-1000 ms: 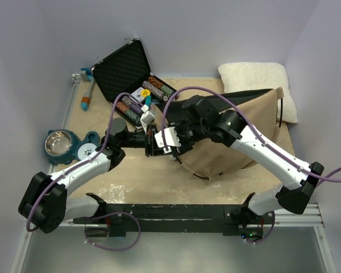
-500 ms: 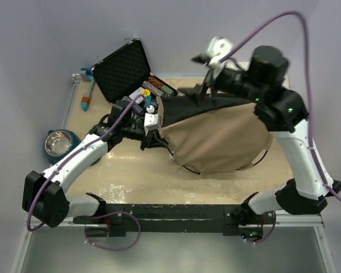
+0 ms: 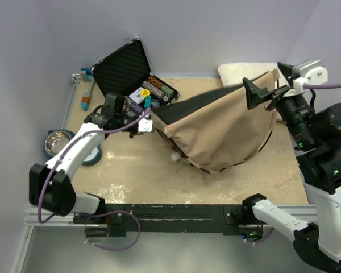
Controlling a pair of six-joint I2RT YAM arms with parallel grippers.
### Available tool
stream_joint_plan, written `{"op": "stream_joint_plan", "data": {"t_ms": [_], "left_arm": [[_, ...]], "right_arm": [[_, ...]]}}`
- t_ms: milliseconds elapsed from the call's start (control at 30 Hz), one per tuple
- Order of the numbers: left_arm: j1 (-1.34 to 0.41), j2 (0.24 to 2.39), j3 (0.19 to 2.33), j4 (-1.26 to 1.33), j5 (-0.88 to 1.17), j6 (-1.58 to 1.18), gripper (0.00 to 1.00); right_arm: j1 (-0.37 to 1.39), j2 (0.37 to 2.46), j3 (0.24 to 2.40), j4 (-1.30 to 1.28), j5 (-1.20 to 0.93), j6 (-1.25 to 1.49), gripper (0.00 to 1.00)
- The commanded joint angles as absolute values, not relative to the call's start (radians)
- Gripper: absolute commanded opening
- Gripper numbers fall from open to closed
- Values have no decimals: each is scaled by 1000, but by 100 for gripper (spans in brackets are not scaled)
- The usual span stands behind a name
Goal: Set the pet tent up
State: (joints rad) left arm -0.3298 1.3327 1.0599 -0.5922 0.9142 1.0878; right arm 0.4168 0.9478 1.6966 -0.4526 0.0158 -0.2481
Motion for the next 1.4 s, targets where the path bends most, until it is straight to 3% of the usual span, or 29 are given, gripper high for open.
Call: {"op": "stream_joint_plan", "data": {"t_ms": [0,100,233,333,467,600,767,900,1000,1133,1233,1367], "left_arm": [[-308,1507,1279,-535,819,1252,0],[-307,1609,1419,-531,808,1237,6],[-304,1666,1549,-639,827,1183,32],[-302,1622,1559,-673,862,1080,42],[-302,1546,1488,-520,760,797,63],[-302,1650,1575,-541,689,616,67],[-307,1943,1959,-732,796,427,72],[-317,2110,2166,-724,836,276,71],[-353,2137,2168,-683,841,281,73],[-431,2158,2093,-635,808,281,77],[-509,2184,2076,-655,808,287,78],[-624,2055,1921,-542,764,201,73]], "right_arm": [[388,896,1533,-457,100,-209,98],[385,838,1500,-500,-38,-189,99],[364,827,1580,-520,-135,-179,99],[362,836,1637,-502,-80,-222,98],[362,813,1602,-511,-52,-278,99],[362,788,1542,-651,-26,-273,98],[362,715,1448,-886,43,-313,94],[364,640,1408,-1020,154,-357,79],[364,568,1365,-1028,303,-417,75],[362,580,1432,-1011,378,-376,82],[334,659,1607,-996,211,-341,93],[328,793,1840,-960,40,-327,98]]}}
